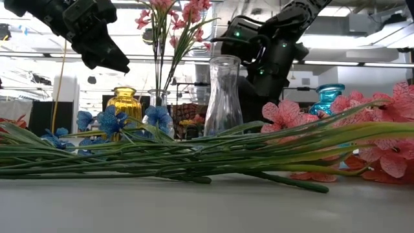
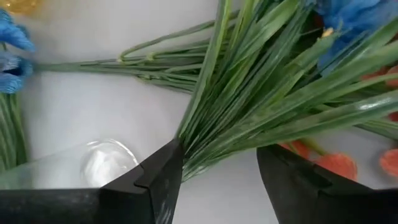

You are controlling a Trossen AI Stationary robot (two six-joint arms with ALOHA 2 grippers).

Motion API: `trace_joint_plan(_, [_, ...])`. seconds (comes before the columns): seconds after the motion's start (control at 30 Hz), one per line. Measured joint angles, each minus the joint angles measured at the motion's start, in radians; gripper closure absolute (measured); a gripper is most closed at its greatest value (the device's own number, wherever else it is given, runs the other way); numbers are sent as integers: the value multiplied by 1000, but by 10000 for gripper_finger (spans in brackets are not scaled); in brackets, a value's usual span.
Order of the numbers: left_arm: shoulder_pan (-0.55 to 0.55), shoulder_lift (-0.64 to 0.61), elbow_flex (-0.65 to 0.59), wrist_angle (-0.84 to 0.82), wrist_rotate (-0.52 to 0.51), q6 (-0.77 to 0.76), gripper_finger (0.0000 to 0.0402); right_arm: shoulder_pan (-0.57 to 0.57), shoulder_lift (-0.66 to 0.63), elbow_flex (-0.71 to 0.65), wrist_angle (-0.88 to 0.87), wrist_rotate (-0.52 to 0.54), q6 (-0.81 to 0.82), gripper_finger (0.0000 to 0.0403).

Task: Sort flowers into vase by color
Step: Put the top blue flowers into the blue vase

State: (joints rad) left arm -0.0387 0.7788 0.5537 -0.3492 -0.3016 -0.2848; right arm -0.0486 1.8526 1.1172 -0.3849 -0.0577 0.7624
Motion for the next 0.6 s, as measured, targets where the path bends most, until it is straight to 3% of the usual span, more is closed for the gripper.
trace_joint_plan(0.23, [0, 0, 0, 0, 0, 0, 219, 0, 0, 0, 6, 0, 0, 206])
trace_joint_plan(0.6, [0, 0, 0, 0, 0, 0, 219, 0, 0, 0, 4, 0, 25, 338])
